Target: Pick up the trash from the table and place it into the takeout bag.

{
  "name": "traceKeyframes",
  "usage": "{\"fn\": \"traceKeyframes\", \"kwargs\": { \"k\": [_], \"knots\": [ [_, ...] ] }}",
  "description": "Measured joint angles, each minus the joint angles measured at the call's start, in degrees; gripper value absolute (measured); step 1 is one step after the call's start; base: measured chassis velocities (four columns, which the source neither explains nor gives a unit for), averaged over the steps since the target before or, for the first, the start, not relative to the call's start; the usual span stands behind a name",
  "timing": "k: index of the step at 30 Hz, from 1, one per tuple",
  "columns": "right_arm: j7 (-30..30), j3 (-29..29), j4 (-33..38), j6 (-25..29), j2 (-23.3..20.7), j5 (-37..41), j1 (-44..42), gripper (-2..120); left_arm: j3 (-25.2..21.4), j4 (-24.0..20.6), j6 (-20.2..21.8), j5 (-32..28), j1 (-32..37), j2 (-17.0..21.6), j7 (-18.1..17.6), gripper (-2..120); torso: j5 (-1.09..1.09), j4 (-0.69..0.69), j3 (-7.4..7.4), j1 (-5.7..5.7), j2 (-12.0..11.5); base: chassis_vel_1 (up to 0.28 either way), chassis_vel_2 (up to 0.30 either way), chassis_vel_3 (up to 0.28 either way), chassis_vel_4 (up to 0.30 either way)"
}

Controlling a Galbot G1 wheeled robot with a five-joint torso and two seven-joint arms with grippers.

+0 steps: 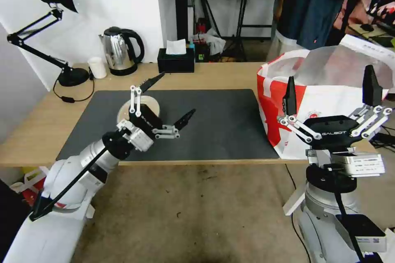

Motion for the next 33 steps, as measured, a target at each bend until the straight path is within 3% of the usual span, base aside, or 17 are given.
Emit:
{"fn": "traceKeyframes", "kwargs": {
  "k": [13, 16, 25, 33],
  "knots": [
    [0.1, 0.2, -0.3, 0.2, -0.7, 0.2, -0.1, 100, -4.7, -1.9, -3.5, -8.2, 5.9, -1.4, 10.3, 100, 0.0, -0.01, 0.0, 0.0, 0.0, 0.0, 0.0, 0.0, 0.0],
    [0.1, -0.2, -0.4, 0.2, -0.9, 0.3, 0.1, 100, -5.5, -1.7, -3.9, -10.5, 6.5, -2.1, 15.0, 100, 0.0, -0.01, 0.0, 0.0, 0.0, 0.0, 0.0, 0.0, 0.0],
    [0.1, -0.7, -0.5, 0.2, -1.2, 0.4, 0.3, 100, -9.0, 1.2, -4.2, -7.8, 5.6, -2.3, 18.6, 100, -0.01, -0.01, 0.0, 0.0, 0.0, 0.0, 0.0, 0.0, 0.0],
    [0.2, -0.5, -0.5, 0.3, -1.0, 0.5, 0.0, 100, -9.7, 1.7, -4.9, -6.2, 5.1, -3.0, 18.5, 100, 0.0, -0.01, -0.01, 0.0, 0.0, 0.0, 0.0, 0.0, 0.0]
  ]
}}
